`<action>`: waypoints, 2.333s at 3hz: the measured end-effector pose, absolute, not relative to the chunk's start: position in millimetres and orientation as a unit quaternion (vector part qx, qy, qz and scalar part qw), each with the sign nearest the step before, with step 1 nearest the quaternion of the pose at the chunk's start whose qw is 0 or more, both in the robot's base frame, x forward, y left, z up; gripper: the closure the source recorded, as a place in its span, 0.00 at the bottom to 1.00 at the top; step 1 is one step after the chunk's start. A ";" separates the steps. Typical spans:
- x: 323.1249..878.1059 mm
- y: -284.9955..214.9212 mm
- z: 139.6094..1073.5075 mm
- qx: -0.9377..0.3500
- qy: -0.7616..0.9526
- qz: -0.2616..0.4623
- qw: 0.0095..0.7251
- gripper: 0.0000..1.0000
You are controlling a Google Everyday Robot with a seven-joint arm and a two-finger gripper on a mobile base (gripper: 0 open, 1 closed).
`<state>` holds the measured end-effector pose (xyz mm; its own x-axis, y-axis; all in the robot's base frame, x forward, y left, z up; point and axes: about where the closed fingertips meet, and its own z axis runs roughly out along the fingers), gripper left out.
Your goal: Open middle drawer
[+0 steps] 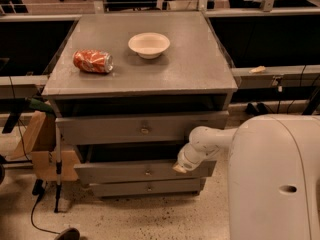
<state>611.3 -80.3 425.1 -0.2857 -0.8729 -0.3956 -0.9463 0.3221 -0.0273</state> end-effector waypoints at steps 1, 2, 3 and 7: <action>614.6 -80.2 425.4 -0.572 0.795 0.107 0.172 1.00; 611.7 -81.5 424.3 -0.574 0.793 0.106 0.175 1.00; 614.6 -81.4 425.2 -0.574 0.793 0.106 0.175 1.00; 613.7 -83.8 434.3 -0.585 0.783 0.102 0.185 0.04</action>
Offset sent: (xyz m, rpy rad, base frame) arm -0.1234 -0.0340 -0.0203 0.0368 -0.1339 0.0953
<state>613.7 -83.8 434.3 -0.2466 -0.8784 -0.4093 -0.9539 0.2947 -0.0576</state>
